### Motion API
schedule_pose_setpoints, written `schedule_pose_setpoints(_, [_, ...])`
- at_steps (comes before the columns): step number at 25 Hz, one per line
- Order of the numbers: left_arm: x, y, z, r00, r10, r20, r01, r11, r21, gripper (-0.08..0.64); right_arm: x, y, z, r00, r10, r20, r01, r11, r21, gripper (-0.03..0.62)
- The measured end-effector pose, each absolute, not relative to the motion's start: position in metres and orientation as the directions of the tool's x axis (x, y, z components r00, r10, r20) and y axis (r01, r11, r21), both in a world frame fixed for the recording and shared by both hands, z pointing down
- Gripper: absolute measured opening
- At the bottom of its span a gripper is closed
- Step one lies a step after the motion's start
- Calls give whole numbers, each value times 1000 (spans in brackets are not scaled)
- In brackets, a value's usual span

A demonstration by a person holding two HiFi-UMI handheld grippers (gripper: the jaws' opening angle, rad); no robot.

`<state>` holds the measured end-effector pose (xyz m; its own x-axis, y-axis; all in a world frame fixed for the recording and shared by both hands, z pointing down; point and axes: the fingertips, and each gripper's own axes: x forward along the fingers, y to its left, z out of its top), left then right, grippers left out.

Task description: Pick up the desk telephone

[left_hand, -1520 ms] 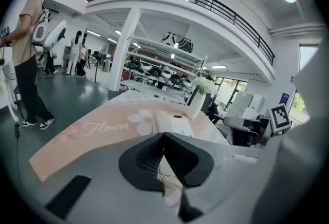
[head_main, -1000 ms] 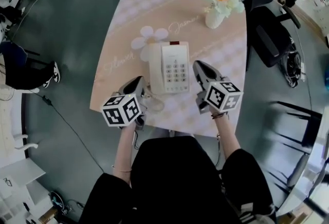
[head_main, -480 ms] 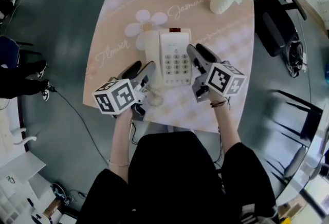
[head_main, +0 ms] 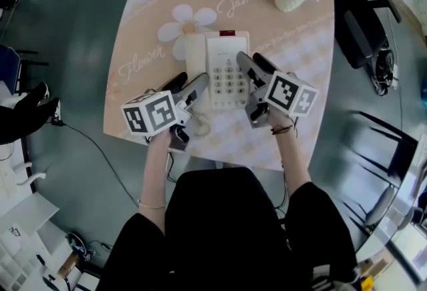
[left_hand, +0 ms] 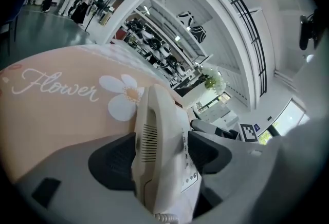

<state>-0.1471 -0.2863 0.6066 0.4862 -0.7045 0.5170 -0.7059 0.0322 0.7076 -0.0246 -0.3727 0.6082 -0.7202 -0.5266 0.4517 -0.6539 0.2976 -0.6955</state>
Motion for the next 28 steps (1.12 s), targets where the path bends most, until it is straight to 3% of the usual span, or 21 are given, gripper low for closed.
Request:
schedule_pose_setpoints(17, [-134, -293, 615, 565, -632, 531, -691, -9, 723, 307, -38, -367, 626, -752, -432, 499, -637, 278, -719, 216])
schedule_pose_setpoints(28, [-138, -292, 617, 525, -683, 508, -690, 8, 724, 307, -38, -366, 627, -737, -454, 500, -653, 288, -701, 216])
